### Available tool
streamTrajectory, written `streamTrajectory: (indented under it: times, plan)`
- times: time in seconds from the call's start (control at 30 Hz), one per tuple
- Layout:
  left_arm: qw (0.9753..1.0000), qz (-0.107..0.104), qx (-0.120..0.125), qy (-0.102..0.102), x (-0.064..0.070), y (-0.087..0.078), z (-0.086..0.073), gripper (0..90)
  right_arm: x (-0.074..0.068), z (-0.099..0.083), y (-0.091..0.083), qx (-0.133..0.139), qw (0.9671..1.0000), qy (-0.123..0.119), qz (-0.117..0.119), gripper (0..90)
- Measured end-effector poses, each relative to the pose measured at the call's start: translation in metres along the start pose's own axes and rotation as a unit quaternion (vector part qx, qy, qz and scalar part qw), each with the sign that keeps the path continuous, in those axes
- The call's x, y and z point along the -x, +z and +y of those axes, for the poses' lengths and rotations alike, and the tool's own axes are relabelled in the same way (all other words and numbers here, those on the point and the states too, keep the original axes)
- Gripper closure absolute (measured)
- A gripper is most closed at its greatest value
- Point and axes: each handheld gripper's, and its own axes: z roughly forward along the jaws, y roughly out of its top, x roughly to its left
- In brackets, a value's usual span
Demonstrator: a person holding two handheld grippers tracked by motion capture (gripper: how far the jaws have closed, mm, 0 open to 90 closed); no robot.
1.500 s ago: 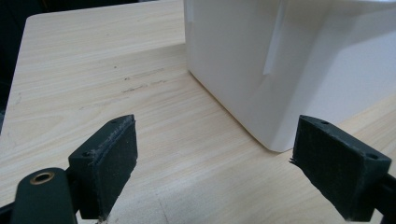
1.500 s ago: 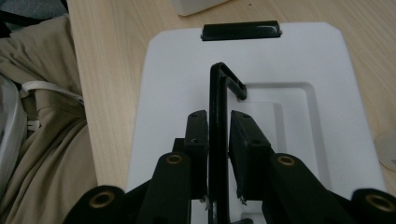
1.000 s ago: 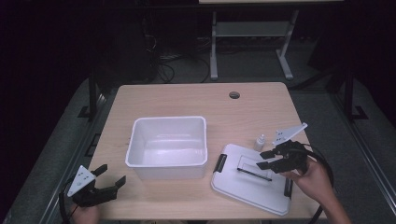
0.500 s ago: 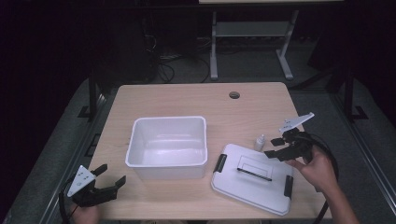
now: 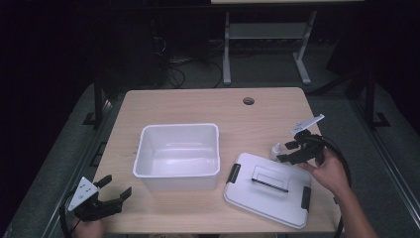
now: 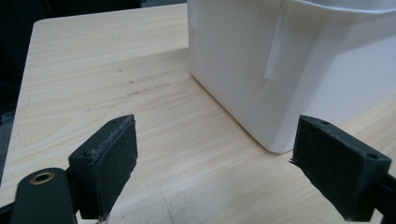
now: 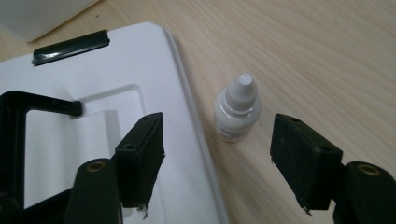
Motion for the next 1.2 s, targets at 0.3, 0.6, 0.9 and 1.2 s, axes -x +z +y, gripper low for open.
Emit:
streamTrajectory:
  times: [0.3,0.6,0.9,1.2]
  plan:
    - [1.0000,0.001,0.000,0.003,0.001,0.000,0.000,13.0,0.007,0.007,0.012,-0.009,0.9999,-0.004,-0.004,33.4]
    - [1.0000,0.002,0.001,0.000,-0.001,0.000,0.000,13.0,0.010,0.012,0.028,-0.019,0.9998,0.001,-0.001,36.4]
    - [1.0000,0.002,0.001,0.000,-0.001,0.000,0.000,13.0,0.009,0.016,0.038,-0.032,0.9994,-0.008,-0.008,47.5]
    - [1.0000,0.004,0.004,-0.002,-0.002,-0.001,0.000,13.0,0.008,0.018,0.041,-0.043,0.9988,-0.014,-0.015,58.7]
